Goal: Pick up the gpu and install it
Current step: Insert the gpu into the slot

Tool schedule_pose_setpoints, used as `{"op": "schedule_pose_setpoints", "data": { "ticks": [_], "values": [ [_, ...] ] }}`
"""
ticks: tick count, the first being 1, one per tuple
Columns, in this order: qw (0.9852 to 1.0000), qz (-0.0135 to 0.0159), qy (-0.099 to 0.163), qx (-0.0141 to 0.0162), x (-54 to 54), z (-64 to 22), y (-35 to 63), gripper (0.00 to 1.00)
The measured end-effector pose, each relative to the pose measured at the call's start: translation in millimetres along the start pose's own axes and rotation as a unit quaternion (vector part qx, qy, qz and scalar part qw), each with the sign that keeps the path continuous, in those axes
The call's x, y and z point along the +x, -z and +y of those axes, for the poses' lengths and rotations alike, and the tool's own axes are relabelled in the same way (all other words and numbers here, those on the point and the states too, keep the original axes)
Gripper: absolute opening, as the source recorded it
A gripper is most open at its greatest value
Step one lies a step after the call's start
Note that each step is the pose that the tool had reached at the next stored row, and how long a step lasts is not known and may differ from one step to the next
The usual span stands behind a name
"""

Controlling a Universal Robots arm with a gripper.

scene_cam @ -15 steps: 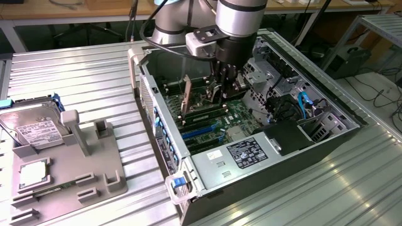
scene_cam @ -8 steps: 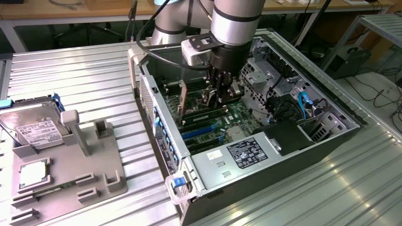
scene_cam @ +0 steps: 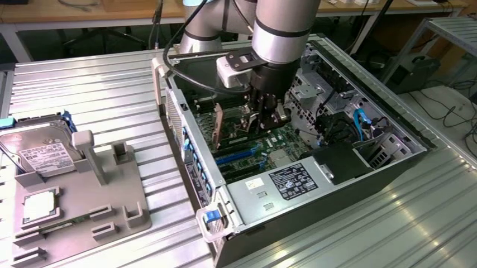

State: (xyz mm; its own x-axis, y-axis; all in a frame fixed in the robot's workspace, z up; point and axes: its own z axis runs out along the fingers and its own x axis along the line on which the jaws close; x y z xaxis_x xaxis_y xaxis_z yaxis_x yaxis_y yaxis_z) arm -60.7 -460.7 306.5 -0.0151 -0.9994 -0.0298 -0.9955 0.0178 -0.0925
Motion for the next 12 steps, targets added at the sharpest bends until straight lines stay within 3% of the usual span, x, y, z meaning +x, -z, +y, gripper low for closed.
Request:
{"op": "schedule_pose_setpoints", "data": {
  "ticks": [6, 9, 12],
  "values": [
    [1.0, -0.0001, 0.001, 0.0, 0.9, 13.7, -24.3, 0.28],
    [1.0, -0.0002, 0.002, -0.0001, 2.5, 19.3, -42.7, 0.28],
    [1.0, -0.0003, 0.002, -0.0001, 4.0, 24.1, -48.2, 0.28]
  ]
}}
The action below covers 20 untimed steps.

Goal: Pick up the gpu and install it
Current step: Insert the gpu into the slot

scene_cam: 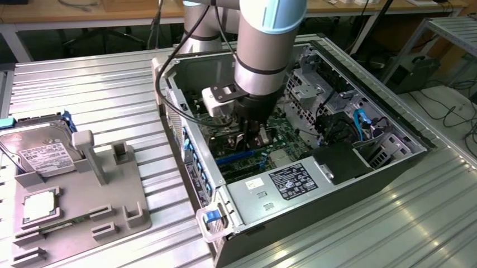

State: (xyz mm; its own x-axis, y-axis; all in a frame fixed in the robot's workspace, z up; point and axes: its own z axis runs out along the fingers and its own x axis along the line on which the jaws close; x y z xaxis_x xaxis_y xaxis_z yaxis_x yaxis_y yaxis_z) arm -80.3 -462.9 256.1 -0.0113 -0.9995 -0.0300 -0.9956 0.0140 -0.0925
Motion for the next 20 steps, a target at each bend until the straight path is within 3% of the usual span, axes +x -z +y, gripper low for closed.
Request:
{"op": "schedule_pose_setpoints", "data": {
  "ticks": [20],
  "values": [
    [1.0, 0.0, 0.0, 0.0, 1.5, 9.2, -7.8, 0.28]
  ]
}}
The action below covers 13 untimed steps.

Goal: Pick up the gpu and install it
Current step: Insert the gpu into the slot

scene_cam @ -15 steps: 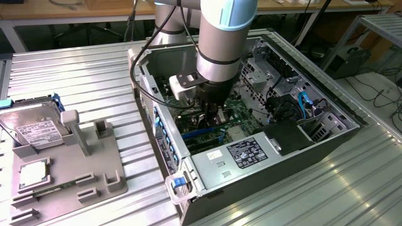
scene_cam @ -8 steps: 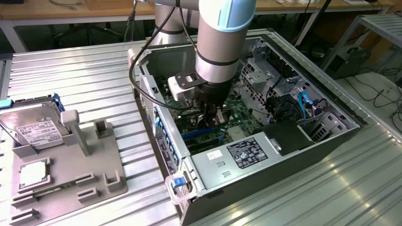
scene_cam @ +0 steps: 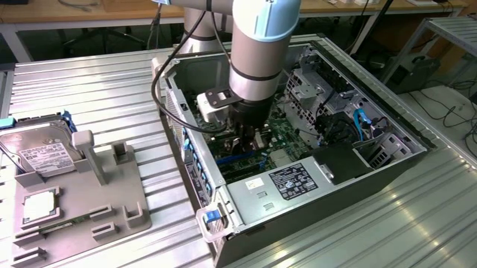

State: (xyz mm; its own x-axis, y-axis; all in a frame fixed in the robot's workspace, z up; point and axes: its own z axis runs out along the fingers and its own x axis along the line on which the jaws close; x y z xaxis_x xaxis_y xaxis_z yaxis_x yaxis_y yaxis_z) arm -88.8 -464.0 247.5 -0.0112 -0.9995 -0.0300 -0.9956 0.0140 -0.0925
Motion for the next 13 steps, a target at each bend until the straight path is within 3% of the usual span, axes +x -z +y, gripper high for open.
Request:
{"op": "schedule_pose_setpoints", "data": {
  "ticks": [6, 13],
  "values": [
    [1.0, 0.0, 0.0, -0.0003, 0.3, 1.0, -8.0, 0.28],
    [1.0, -0.0002, 0.0, -0.0002, 0.1, 0.6, -4.6, 0.28]
  ]
}}
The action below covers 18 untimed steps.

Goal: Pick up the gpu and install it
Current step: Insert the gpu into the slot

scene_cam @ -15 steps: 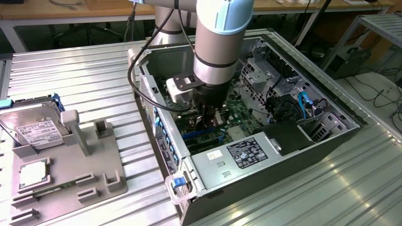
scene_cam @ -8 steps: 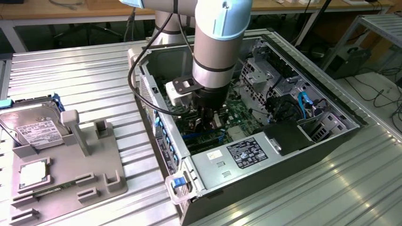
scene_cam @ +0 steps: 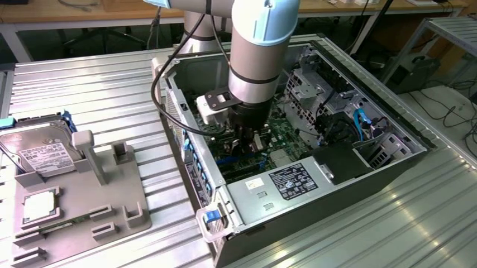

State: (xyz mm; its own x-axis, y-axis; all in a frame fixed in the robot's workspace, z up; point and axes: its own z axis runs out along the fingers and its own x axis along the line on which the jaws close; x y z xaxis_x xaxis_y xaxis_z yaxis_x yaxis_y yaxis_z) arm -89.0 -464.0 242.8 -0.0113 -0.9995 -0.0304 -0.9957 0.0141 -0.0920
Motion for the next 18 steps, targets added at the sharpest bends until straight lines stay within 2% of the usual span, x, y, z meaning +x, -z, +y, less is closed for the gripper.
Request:
{"op": "schedule_pose_setpoints", "data": {
  "ticks": [6, 12, 17, 18],
  "values": [
    [1.0, 0.0, 0.0, 0.0, -3.2, 0.4, -2.0, 0.28],
    [1.0, -0.0004, 0.0, -0.0006, -2.8, 1.5, -13.6, 0.28],
    [1.0, -0.0008, 0.0, -0.0005, -2.8, 1.6, -14.7, 0.28],
    [1.0, -0.0002, 0.0, -0.0009, -2.7, 1.8, -16.7, 0.28]
  ]
}}
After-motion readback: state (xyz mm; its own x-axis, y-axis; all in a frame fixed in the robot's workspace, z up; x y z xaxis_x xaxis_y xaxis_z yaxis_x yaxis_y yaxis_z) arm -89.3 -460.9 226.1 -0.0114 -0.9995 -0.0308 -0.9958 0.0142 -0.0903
